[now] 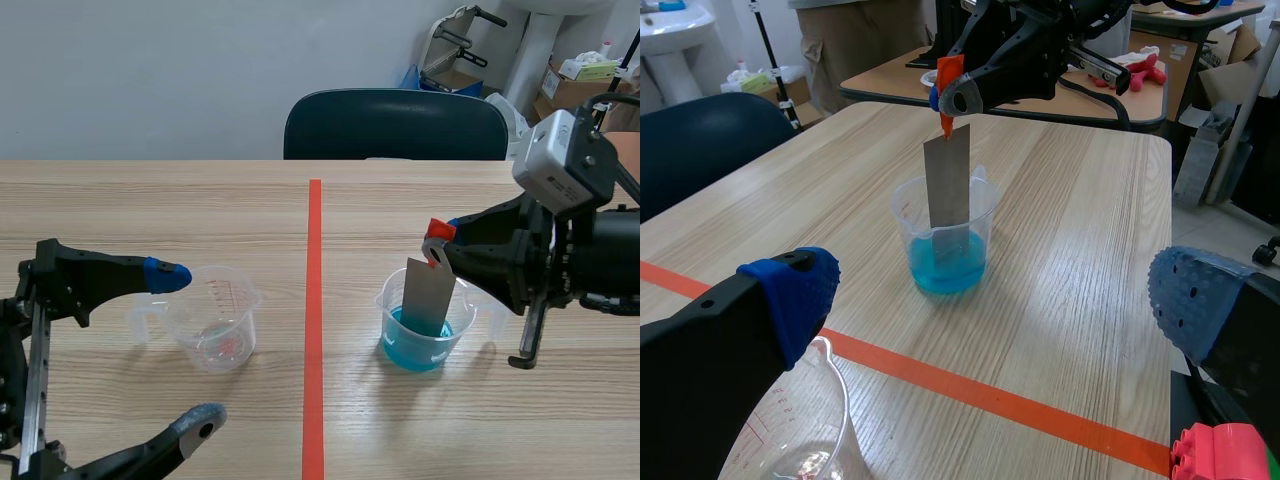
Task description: Do the redox reaction experiment
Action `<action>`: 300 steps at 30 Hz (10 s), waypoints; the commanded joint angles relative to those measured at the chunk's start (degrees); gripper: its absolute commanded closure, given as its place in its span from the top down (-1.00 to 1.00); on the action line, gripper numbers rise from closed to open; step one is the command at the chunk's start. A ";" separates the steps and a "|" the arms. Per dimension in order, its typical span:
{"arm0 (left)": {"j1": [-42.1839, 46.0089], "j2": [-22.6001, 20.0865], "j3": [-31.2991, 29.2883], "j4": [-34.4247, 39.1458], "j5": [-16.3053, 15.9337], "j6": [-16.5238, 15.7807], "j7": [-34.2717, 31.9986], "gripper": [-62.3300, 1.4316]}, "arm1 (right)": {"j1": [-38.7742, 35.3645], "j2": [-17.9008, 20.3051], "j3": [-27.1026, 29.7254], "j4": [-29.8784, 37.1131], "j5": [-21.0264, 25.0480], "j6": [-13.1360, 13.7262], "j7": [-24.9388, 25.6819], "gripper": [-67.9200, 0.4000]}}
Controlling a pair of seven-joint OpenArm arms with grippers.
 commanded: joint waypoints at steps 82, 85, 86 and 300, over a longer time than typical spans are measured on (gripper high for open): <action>-0.17 0.31 -0.15 0.61 -0.57 -0.04 -0.61 1.00 | 0.37 0.66 0.48 1.16 -0.02 0.44 -0.22 -0.96; -0.17 0.31 -0.15 0.61 -0.57 -0.04 -0.61 1.00 | 0.37 0.68 0.61 1.20 0.02 0.44 -0.22 -0.96; -0.17 0.31 -0.15 0.61 -0.57 -0.04 -0.61 1.00 | 0.37 0.74 0.66 1.38 0.02 0.44 -0.24 -0.96; -22.71 27.12 13.55 -11.15 5.35 5.01 20.94 -0.87 | -0.44 9.18 20.87 29.27 47.01 0.44 -41.46 -0.96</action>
